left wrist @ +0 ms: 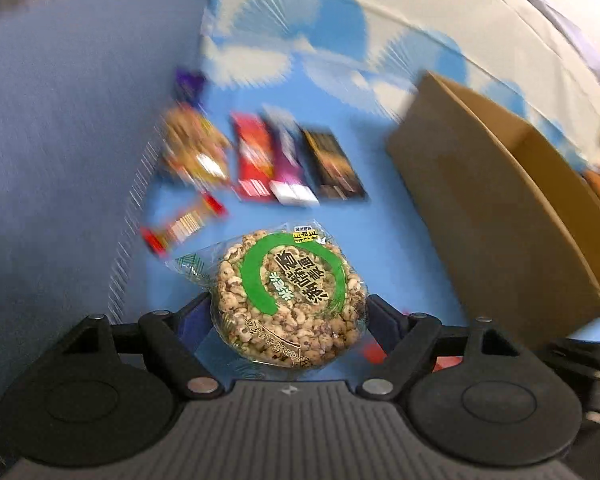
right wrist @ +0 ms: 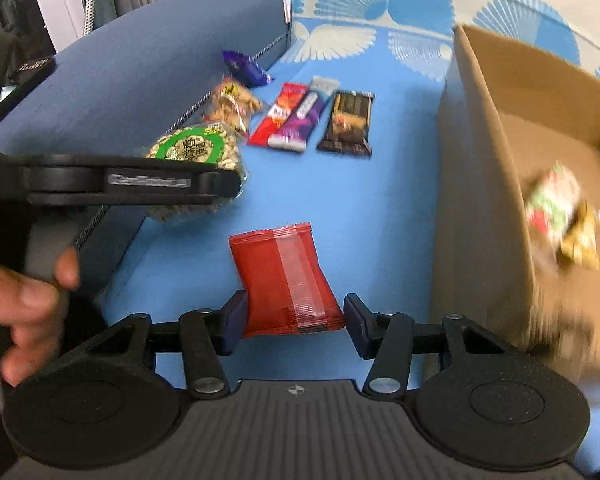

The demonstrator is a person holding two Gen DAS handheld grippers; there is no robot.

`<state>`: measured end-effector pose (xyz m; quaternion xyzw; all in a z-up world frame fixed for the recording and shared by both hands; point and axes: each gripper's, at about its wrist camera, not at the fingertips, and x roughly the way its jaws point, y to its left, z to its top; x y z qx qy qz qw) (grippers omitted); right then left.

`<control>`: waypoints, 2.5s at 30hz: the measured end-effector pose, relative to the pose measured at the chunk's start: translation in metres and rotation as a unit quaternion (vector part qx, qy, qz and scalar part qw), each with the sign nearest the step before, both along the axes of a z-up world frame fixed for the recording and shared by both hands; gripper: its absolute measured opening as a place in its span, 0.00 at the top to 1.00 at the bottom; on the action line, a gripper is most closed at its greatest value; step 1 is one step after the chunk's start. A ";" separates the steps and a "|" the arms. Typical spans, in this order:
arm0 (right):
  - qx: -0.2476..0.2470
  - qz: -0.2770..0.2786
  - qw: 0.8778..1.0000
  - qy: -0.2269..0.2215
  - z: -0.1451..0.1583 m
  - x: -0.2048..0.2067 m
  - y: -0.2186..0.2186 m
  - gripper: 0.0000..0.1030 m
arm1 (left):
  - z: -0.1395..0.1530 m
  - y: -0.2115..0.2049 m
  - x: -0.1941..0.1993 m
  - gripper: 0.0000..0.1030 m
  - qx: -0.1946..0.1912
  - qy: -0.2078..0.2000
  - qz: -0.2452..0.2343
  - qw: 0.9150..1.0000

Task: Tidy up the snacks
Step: 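Grasp the red wrapped bar with the right tool while the left tool grasps the round nut cake, then lift the red bar with the right tool while the left tool lifts the nut cake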

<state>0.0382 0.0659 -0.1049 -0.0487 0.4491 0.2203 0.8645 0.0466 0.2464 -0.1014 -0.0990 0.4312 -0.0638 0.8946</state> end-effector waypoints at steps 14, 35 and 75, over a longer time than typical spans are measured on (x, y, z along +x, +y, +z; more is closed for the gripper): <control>-0.006 0.003 1.000 -0.002 -0.029 -0.019 0.005 0.37 | -0.018 -0.011 0.010 0.07 0.032 0.065 0.016 0.997; -0.007 0.023 0.999 -0.031 -0.039 -0.010 0.008 0.32 | -0.026 -0.031 0.020 0.01 0.071 0.063 0.022 0.995; -0.013 -0.007 0.996 -0.084 -0.027 -0.021 -0.002 0.57 | -0.014 -0.030 0.005 0.12 0.070 0.007 0.042 0.997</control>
